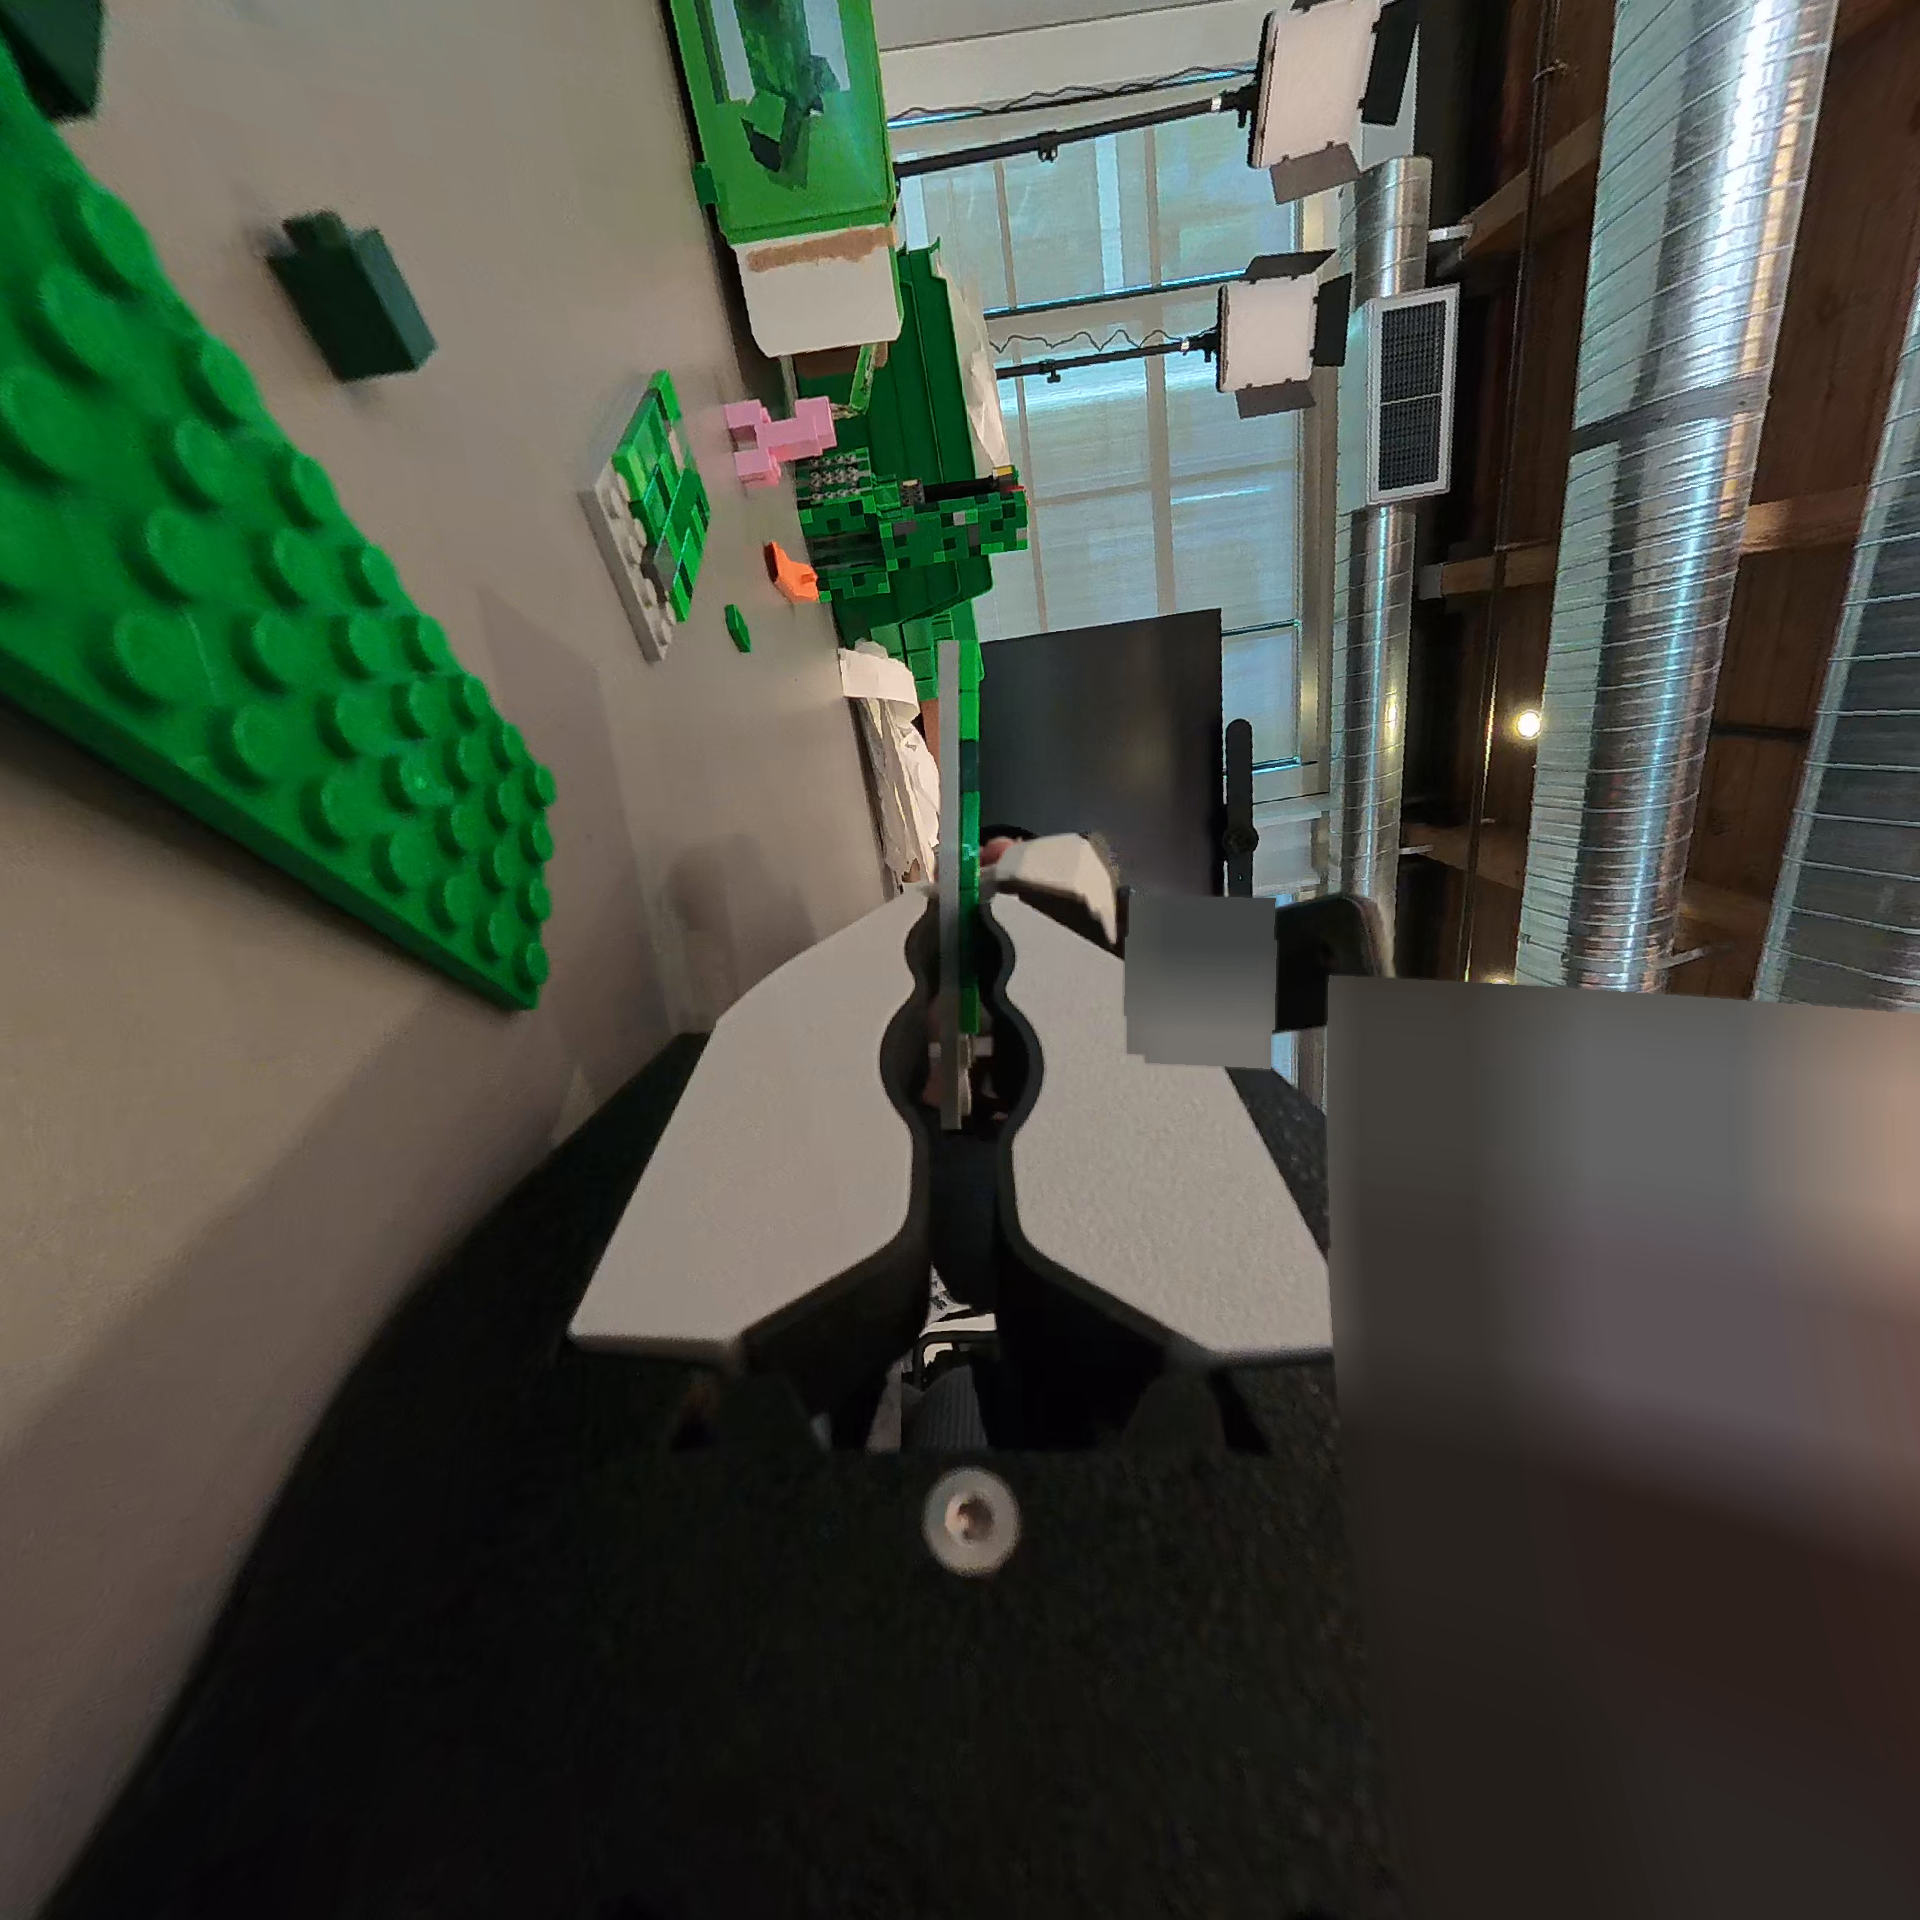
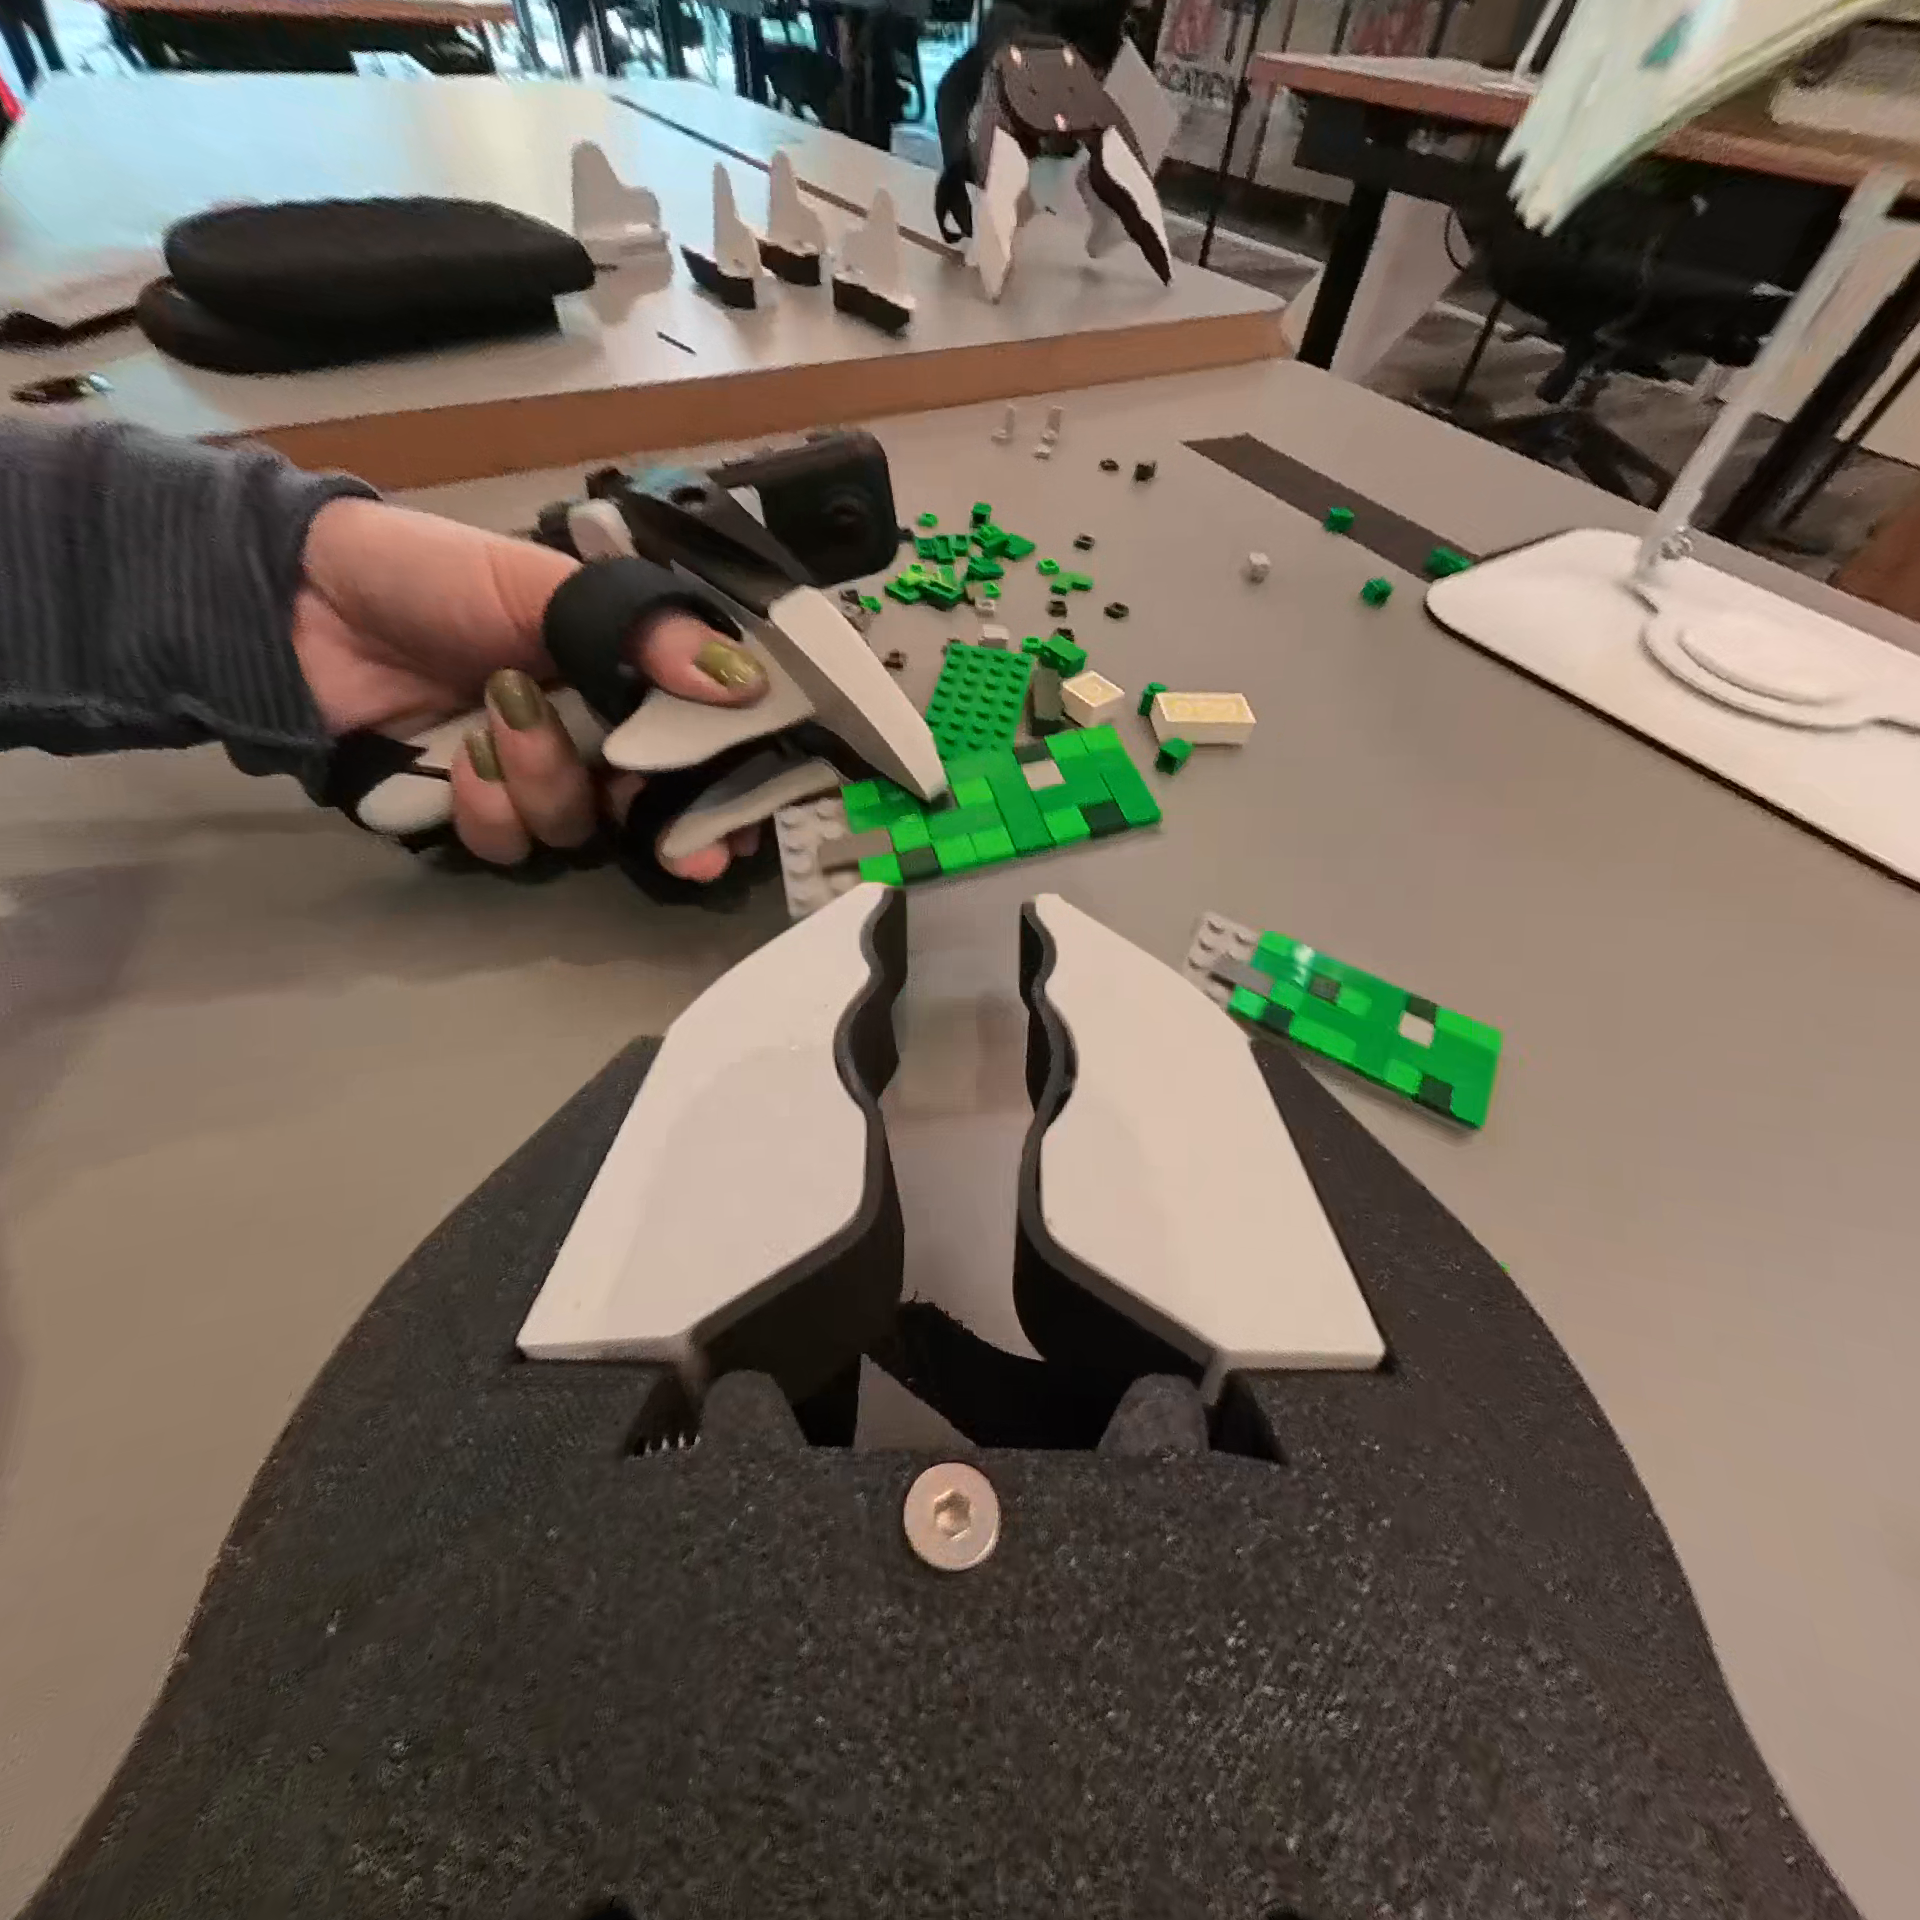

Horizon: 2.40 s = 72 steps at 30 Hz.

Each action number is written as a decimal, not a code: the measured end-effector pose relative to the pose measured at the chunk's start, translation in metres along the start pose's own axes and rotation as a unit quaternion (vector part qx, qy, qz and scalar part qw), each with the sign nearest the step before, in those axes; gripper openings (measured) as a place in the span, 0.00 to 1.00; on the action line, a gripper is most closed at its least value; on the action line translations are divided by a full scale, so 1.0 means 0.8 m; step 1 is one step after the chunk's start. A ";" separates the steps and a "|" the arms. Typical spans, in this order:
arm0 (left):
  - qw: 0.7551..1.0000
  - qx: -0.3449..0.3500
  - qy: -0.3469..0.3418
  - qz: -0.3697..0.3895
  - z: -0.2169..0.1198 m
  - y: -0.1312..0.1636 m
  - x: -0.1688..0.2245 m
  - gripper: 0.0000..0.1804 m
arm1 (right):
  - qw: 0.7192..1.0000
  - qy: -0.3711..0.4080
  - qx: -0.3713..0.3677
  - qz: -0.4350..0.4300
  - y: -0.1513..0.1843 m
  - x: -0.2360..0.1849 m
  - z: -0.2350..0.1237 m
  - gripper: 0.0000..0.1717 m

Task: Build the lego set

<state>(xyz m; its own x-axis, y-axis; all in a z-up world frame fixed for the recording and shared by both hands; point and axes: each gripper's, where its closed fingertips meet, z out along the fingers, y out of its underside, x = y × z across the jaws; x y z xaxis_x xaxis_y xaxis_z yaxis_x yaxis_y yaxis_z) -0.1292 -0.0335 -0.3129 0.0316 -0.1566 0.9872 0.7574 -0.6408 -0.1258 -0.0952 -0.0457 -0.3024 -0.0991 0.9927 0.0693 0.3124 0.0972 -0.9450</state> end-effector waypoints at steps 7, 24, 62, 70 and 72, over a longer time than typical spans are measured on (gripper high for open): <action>0.999 -0.042 0.028 -0.007 0.000 0.011 0.009 0.03 | 0.999 -0.007 -0.050 -0.020 0.018 -0.002 -0.012 0.14; 0.978 -0.062 0.193 0.051 -0.016 0.036 0.111 0.23 | 0.829 0.146 0.038 -0.539 -0.046 -0.002 -0.001 0.04; 0.142 -0.044 -0.278 0.949 -0.063 -0.016 0.053 0.03 | 0.983 -0.040 -0.180 -0.024 0.032 -0.027 0.013 0.11; 0.188 -0.026 -0.283 0.940 -0.075 -0.026 0.053 0.03 | 0.970 0.015 -0.241 -0.001 0.057 -0.041 0.032 0.11; 0.191 -0.024 -0.282 0.940 -0.076 -0.026 0.054 0.03 | 0.968 0.032 -0.249 -0.007 0.056 -0.039 0.036 0.10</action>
<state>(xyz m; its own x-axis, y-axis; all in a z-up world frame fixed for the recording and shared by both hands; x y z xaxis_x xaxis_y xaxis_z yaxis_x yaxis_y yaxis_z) -0.1835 -0.0730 -0.2734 0.2930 -0.0473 -0.9549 -0.9444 0.1416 -0.2968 -0.1051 -0.0741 -0.3565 -0.0537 0.9918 0.1157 0.7297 0.1181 -0.6735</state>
